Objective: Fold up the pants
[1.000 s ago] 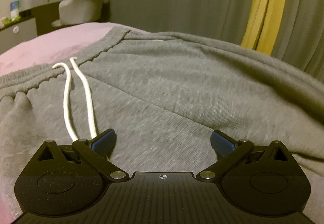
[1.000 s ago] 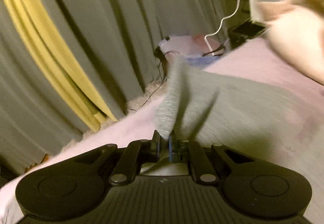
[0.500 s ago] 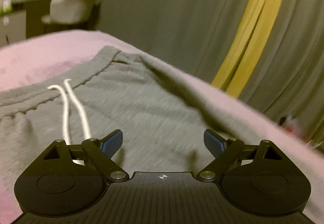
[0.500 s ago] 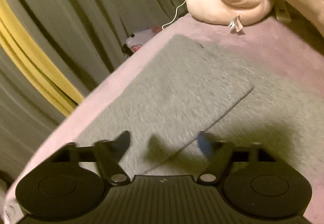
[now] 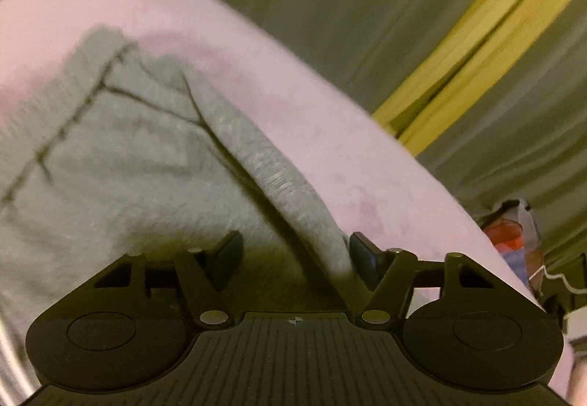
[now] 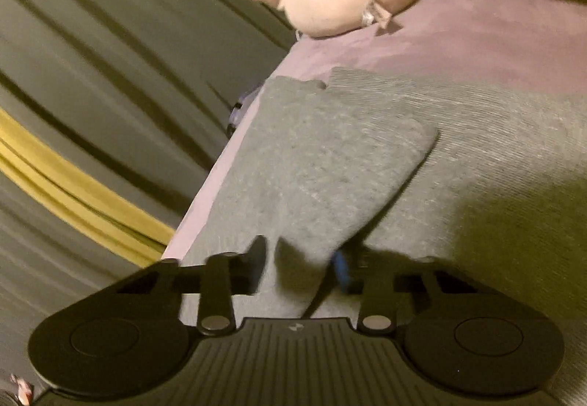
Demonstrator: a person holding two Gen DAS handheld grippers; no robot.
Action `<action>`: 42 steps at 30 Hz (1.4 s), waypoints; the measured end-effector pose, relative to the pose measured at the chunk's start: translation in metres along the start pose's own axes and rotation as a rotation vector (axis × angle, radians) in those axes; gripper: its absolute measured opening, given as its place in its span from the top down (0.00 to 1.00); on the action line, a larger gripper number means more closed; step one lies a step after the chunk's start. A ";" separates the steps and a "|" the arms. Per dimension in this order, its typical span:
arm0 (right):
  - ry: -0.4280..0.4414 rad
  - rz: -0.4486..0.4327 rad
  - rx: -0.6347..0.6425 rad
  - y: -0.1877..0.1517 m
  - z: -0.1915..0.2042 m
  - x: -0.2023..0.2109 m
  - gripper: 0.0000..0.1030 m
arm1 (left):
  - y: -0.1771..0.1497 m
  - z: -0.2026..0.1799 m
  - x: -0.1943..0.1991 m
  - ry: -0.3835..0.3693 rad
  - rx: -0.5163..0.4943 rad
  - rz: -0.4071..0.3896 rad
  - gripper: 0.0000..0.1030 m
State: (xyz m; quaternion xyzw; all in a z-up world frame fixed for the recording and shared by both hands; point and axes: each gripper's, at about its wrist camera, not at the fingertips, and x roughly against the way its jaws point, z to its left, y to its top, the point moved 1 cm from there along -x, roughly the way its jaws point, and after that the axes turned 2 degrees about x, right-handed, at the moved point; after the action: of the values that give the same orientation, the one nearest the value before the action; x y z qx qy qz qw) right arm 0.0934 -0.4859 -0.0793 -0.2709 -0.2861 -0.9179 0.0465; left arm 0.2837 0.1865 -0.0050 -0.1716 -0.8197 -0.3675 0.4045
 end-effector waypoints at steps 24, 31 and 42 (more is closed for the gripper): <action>0.107 -0.083 0.153 0.062 0.011 0.135 0.95 | -0.120 0.074 0.195 -0.197 -0.107 -0.059 0.90; -0.149 0.121 0.032 0.024 -0.056 0.116 0.92 | -0.161 0.113 0.147 -0.064 -0.065 0.083 0.80; -0.194 0.138 0.189 0.038 -0.014 0.090 0.94 | -0.127 0.125 0.133 -0.008 0.052 -0.023 0.81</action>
State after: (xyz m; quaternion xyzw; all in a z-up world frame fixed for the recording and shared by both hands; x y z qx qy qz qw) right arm 0.0197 -0.5195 -0.0229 -0.3716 -0.3553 -0.8510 0.1070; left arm 0.0613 0.1921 -0.0089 -0.1531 -0.8325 -0.3500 0.4012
